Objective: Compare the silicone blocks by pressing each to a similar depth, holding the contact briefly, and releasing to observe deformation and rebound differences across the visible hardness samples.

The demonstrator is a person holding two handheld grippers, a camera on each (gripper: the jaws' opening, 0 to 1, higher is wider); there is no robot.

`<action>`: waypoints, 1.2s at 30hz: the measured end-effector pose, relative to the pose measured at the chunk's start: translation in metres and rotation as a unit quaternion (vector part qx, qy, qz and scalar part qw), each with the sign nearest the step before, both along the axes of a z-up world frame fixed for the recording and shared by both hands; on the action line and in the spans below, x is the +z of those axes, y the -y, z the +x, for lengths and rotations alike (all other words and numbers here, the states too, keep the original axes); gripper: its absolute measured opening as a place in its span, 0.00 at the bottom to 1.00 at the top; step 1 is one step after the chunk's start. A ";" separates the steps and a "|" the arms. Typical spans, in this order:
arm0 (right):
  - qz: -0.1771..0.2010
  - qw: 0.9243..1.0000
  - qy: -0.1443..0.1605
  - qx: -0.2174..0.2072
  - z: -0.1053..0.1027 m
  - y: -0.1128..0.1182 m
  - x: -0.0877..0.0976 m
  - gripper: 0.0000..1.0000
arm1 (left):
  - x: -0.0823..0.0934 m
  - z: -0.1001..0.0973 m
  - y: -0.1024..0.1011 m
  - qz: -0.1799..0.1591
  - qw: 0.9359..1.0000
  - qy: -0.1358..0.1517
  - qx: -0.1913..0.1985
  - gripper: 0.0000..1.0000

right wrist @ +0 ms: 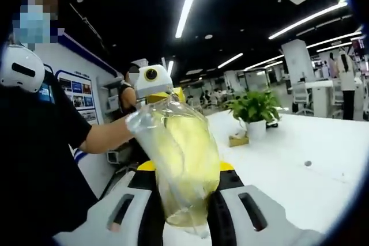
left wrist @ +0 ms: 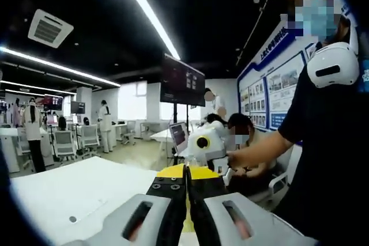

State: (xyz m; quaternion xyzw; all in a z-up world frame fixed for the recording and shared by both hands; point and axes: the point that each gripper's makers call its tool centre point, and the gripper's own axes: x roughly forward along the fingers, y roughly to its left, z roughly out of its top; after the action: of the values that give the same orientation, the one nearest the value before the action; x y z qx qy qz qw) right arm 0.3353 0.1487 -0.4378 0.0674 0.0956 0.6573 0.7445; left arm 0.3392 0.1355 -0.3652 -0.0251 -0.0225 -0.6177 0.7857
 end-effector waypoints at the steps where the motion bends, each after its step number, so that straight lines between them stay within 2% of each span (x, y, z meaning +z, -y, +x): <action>1: -0.002 1.000 -0.001 -0.002 0.001 0.000 0.000 0.16 | 0.000 0.001 -0.001 0.002 1.000 0.002 0.005 0.00; 10: -0.013 1.000 -0.010 -0.005 0.004 -0.005 -0.006 0.10 | -0.006 0.005 -0.005 0.017 1.000 0.000 0.019 0.00; 24: -0.017 1.000 0.021 -0.009 0.007 -0.007 -0.005 0.08 | -0.006 0.003 -0.008 0.022 0.999 0.004 0.026 0.00; 29: -0.016 1.000 0.015 -0.018 0.008 -0.006 -0.004 0.10 | -0.005 0.005 -0.008 0.019 0.999 0.000 0.033 0.00; 31: -0.023 0.999 0.028 -0.024 0.011 -0.004 -0.007 0.12 | -0.007 0.007 -0.006 0.026 0.999 -0.008 0.038 0.00; 36: -0.020 0.999 0.019 -0.025 0.011 -0.002 -0.008 0.15 | -0.007 0.006 -0.004 0.033 0.999 -0.002 0.039 0.00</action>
State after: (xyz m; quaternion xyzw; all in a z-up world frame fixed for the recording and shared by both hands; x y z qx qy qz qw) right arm 0.3463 0.1509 -0.4460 0.0428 0.0928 0.6378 0.7634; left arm 0.3455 0.1398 -0.3724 0.0003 -0.0019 -0.5871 0.8095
